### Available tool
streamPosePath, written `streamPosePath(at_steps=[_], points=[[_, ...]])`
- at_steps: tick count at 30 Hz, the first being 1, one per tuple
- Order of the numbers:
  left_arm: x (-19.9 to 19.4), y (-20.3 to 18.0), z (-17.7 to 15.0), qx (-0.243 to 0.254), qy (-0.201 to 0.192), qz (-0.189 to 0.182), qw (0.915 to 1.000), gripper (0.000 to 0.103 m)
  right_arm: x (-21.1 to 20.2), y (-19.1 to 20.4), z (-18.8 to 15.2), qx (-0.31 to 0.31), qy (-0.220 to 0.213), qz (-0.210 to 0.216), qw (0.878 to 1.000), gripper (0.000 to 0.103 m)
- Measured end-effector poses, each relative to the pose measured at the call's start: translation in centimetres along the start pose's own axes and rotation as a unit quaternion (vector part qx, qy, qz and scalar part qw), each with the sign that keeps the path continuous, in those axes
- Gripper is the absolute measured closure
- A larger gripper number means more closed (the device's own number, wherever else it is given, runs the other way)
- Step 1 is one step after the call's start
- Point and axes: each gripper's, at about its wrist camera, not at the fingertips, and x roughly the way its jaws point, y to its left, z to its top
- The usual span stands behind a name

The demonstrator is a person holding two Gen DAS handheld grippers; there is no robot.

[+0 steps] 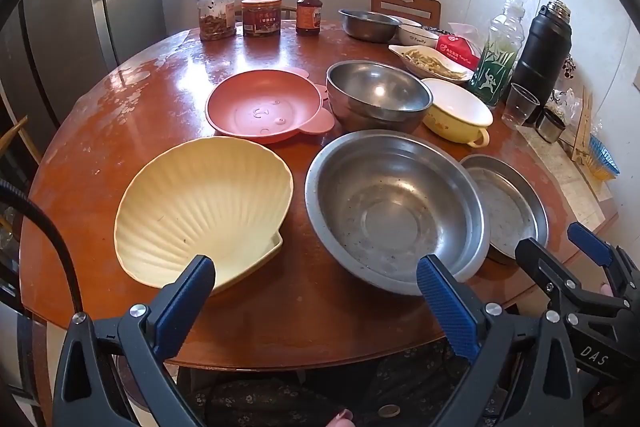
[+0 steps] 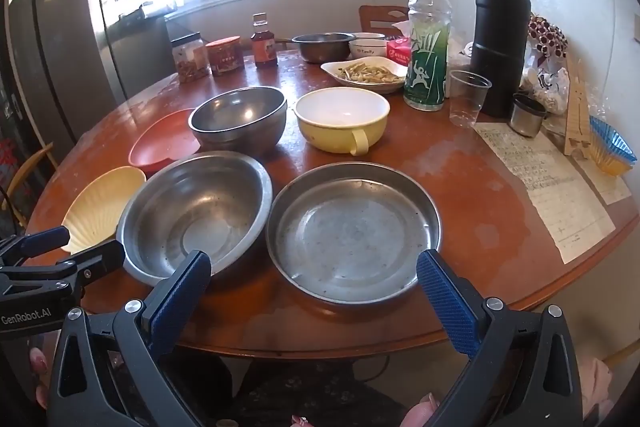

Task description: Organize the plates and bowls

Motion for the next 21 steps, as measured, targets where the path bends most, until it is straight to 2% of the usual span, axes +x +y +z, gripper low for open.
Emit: streamPosePath(at_steps=[21], points=[[0.45,0.12,0.04,0.001,-0.001,0.002,1.0,0.001,0.01,-0.05,-0.15,0.002,0.002,-0.001,1.0,0.0]])
